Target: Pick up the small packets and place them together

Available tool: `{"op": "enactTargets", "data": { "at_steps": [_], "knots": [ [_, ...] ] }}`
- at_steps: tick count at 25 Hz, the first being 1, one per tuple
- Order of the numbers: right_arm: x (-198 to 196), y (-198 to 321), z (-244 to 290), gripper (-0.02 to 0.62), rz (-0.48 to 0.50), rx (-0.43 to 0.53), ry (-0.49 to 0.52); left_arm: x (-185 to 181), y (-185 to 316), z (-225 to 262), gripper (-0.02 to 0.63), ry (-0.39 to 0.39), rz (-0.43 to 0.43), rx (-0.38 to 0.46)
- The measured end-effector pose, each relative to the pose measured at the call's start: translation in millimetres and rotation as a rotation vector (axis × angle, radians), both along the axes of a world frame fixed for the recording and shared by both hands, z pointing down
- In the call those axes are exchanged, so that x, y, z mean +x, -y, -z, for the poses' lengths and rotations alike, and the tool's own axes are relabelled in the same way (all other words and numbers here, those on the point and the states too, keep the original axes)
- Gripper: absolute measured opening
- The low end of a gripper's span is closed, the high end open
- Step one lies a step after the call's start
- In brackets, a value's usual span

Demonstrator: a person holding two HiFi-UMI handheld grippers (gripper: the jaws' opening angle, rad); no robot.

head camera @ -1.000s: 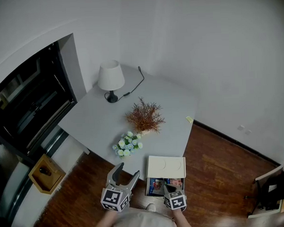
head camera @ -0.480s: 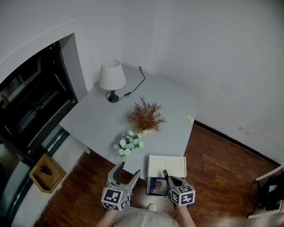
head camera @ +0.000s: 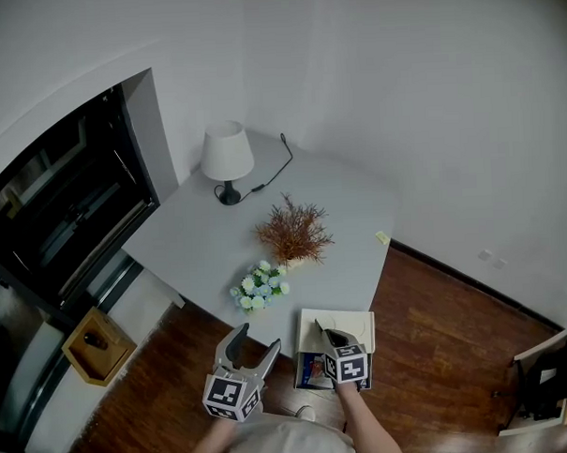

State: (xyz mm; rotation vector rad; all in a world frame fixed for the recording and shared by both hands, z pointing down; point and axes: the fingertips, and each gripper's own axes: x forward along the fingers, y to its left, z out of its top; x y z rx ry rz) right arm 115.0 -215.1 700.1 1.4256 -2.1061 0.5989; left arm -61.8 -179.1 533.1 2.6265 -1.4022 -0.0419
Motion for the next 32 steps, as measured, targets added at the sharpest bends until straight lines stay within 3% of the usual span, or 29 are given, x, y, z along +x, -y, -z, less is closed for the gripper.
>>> {"op": "enactTargets", "data": {
  "at_steps": [4, 9, 12, 14, 17, 22, 27, 28, 30, 32],
  "knots": [
    [-26.3, 5.8, -34.1, 0.002, -0.020, -0.095, 0.094, -4.5, -2.8, -0.6, 0.305, 0.004, 0.013, -0.001],
    [-34.8, 8.4, -64.5, 0.002, -0.133, -0.210, 0.244, -9.7, -6.0, -0.9, 0.305, 0.007, 0.028, -0.006],
    [-35.5, 10.6, -73.2, 0.002, -0.209, -0.254, 0.350, -12.9, -7.6, -3.7, 0.305, 0.011, 0.035, -0.010],
    [-38.6, 12.5, -70.5, 0.000, -0.201, -0.242, 0.364, -13.9, -8.1, -4.4, 0.305, 0.011, 0.038, -0.013],
    [-38.9, 14.1, -49.4, 0.040, -0.145, -0.133, 0.325, -14.8, -8.5, -4.1, 0.305, 0.009, 0.038, -0.015],
    [-18.5, 16.0, 46.3, 0.046, -0.070, 0.259, 0.293, -11.5, -7.1, -2.6, 0.305, 0.008, 0.023, -0.008],
    [14.4, -5.5, 134.6, 0.048, -0.064, 0.533, 0.244, 2.6, -6.6, 0.8, 0.306, 0.009, -0.019, 0.006],
    [19.5, -11.3, 150.5, 0.073, -0.063, 0.578, 0.246, 6.4, -6.5, 3.0, 0.307, 0.009, -0.031, 0.012],
    [28.5, -23.1, 176.1, 0.275, -0.067, 0.638, 0.252, 13.4, -6.0, 9.0, 0.307, 0.009, -0.053, 0.029],
    [35.9, -37.2, 193.3, 0.275, -0.068, 0.680, 0.250, 19.8, -5.7, 15.7, 0.307, 0.009, -0.073, 0.051]
  ]
}}
